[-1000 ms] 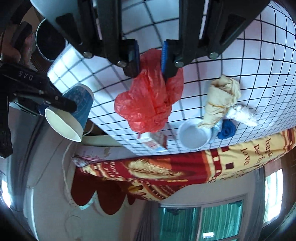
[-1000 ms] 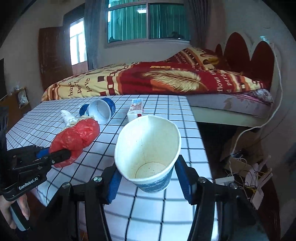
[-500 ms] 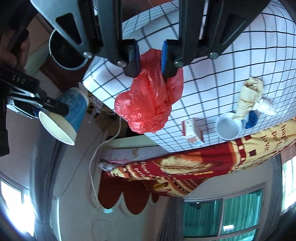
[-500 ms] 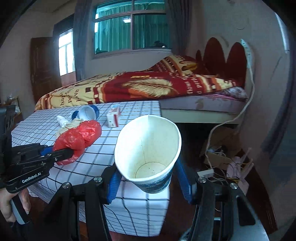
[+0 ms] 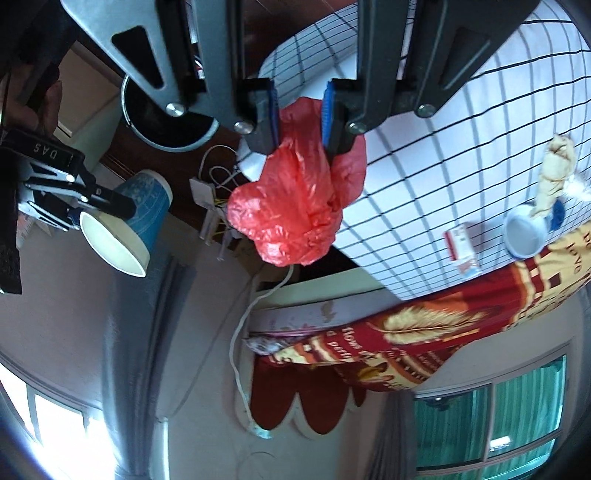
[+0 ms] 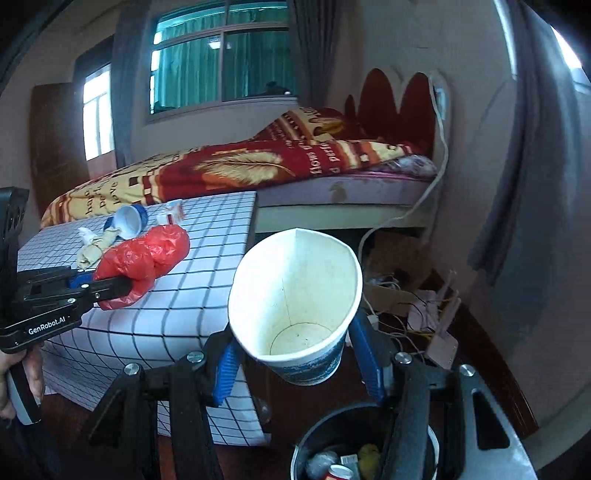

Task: Collect trash
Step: 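Carry the red bag and blue-patterned cup over the black bin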

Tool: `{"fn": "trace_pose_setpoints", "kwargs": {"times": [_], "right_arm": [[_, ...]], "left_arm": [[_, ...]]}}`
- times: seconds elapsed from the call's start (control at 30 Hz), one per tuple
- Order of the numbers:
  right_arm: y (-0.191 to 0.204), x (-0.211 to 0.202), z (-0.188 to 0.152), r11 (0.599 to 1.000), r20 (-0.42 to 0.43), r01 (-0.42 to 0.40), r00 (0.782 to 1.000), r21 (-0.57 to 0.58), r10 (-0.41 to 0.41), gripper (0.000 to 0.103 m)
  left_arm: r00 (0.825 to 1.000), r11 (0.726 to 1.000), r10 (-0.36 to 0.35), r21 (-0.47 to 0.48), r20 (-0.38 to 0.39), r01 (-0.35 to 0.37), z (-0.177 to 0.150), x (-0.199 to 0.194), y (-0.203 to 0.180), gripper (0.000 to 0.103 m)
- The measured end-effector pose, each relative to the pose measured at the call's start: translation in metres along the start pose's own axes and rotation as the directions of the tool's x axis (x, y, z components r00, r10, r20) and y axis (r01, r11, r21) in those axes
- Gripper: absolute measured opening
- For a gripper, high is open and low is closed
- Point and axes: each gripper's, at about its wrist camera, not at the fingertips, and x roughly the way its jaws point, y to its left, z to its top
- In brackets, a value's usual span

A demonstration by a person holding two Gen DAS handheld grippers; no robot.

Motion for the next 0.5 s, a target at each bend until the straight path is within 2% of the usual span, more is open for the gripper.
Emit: {"fn": "trace_pose_setpoints", "kwargs": {"times": [0.27,0.5], "right_arm": [[-0.031,-0.009,-0.022,0.998,-0.028,0.049,0.998,0.032,-0.048,0.058],[-0.062,-0.018,-0.046,0.994,-0.064,0.093,0.994,0.060,-0.090,0.058]], "left_arm": [[0.997,0.997,-0.070,0.042,-0.029,0.071,-0.004,0.018,-0.035,0.019],[0.988,0.985,-0.142,0.085,-0.063,0.147,-0.012,0.035,-0.071,0.019]]}}
